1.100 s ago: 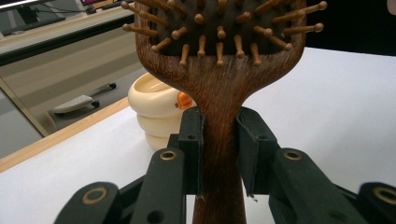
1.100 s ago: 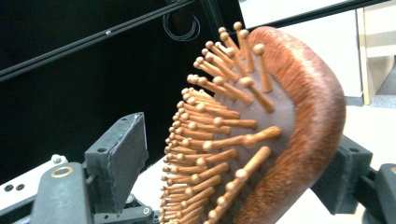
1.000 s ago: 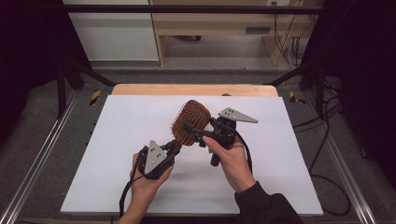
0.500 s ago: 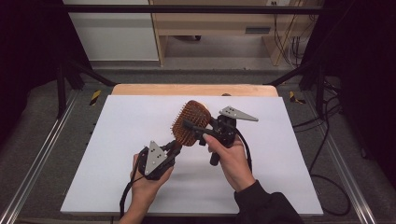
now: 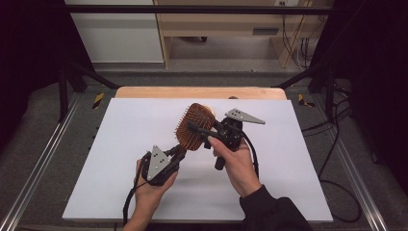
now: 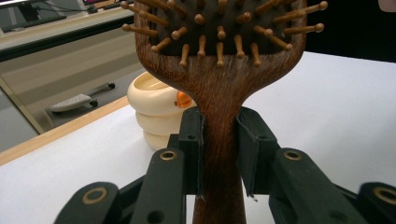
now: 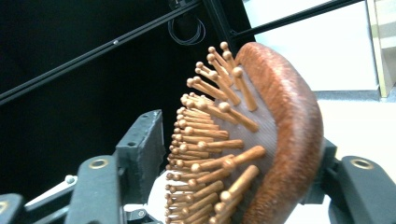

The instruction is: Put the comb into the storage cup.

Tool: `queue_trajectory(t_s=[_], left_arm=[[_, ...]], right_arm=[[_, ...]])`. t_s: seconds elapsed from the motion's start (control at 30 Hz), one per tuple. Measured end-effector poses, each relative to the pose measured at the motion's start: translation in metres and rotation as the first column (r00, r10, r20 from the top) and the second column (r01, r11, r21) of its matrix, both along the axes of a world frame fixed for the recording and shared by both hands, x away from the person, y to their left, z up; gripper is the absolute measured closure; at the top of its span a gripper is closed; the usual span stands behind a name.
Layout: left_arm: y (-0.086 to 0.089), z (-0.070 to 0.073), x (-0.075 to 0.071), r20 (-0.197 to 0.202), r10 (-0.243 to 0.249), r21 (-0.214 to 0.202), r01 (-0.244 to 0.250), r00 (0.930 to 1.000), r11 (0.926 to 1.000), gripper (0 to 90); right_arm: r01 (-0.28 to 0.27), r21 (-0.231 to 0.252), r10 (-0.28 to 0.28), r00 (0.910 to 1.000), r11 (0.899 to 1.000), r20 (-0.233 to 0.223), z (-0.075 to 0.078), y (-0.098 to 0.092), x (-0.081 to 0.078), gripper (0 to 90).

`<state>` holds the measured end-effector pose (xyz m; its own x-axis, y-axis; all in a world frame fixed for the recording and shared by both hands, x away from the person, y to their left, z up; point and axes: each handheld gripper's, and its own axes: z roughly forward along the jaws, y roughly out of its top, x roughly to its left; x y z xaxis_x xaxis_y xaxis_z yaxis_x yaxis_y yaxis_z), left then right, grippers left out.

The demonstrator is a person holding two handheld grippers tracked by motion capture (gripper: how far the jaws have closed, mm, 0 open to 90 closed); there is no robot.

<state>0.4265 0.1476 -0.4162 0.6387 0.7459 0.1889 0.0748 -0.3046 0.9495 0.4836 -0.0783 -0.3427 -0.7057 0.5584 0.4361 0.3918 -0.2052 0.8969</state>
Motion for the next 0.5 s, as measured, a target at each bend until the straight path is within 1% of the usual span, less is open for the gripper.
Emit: queue_trajectory(t_s=[0.03, 0.07, 0.1, 0.3, 0.33, 0.37, 0.5], left_arm=[[0.0001, -0.0006, -0.0005, -0.012, 0.001, -0.001, -0.001, 0.9999, 1.0000, 72.9], [0.0004, -0.0007, -0.0004, -0.012, 0.001, -0.001, -0.002, 0.9999, 1.0000, 72.9], [0.0010, -0.0007, 0.0005, -0.002, 0.002, 0.000, -0.002, 1.0000, 1.0000, 72.9], [0.0027, -0.0031, 0.0014, -0.017, 0.004, -0.013, -0.004, 0.9999, 0.9999, 72.9], [0.0028, -0.0036, 0.0010, -0.029, 0.005, -0.017, -0.005, 0.9996, 0.9998, 72.9], [0.0038, -0.0036, 0.0014, -0.017, 0.007, -0.013, -0.007, 0.9998, 0.9999, 72.9], [0.0062, -0.0048, 0.0015, -0.021, 0.011, -0.013, -0.011, 0.9997, 0.9998, 72.9]], right_arm=[[0.001, -0.001, -0.001, 1.0000, 1.000, -0.001, -0.0003, 0.0003, 0.0003, 39.7], [0.002, 0.002, -0.002, 1.0000, 1.000, -0.004, -0.0007, 0.0005, 0.0007, 41.0], [0.001, 0.003, -0.001, 1.0000, 1.000, -0.006, -0.0010, 0.0004, 0.0010, 41.6], [-0.023, 0.019, 0.023, 0.9997, 1.000, -0.003, -0.0026, 0.0022, 0.0020, 46.4], [-0.027, 0.024, 0.028, 0.9996, 0.999, -0.006, -0.0026, 0.0027, 0.0019, 47.1], [-0.031, 0.024, 0.031, 0.9995, 0.999, -0.005, -0.0027, 0.0032, 0.0018, 47.8], [-0.030, 0.025, 0.031, 0.9995, 0.999, -0.005, -0.0035, 0.0062, 0.0019, 49.7]])
